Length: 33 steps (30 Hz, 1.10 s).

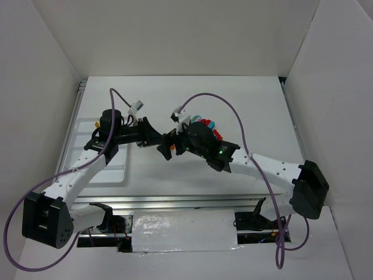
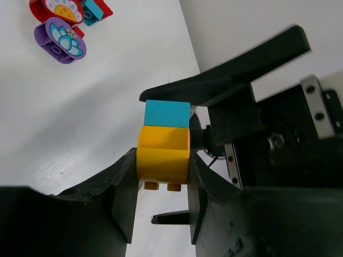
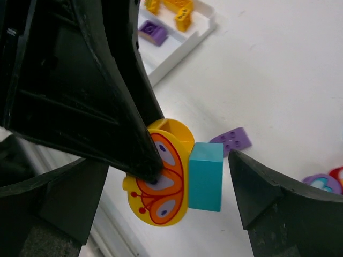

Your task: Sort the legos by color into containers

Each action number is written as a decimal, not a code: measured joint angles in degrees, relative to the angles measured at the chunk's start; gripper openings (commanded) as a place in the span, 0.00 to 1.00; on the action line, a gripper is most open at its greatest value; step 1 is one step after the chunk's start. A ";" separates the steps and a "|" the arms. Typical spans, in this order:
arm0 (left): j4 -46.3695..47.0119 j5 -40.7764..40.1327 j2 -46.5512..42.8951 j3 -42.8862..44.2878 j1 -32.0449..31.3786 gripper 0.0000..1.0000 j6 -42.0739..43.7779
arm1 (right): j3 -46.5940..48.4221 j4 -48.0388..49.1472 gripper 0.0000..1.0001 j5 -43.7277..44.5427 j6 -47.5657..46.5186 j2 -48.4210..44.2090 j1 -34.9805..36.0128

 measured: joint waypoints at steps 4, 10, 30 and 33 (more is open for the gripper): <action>-4.98 0.66 0.00 3.89 0.00 0.00 4.85 | -4.81 0.17 1.00 -15.76 1.64 -5.20 -7.98; -9.49 3.21 -1.38 7.13 -0.15 0.00 12.33 | -11.32 0.00 1.00 -36.70 3.63 -17.75 -18.88; -8.26 10.43 -6.78 7.13 -7.15 0.00 17.33 | -11.72 15.63 0.63 -62.47 19.17 -14.58 -24.50; -7.08 11.19 -6.78 7.13 -7.30 0.00 17.11 | -11.72 18.62 0.54 -63.82 20.65 -13.66 -24.37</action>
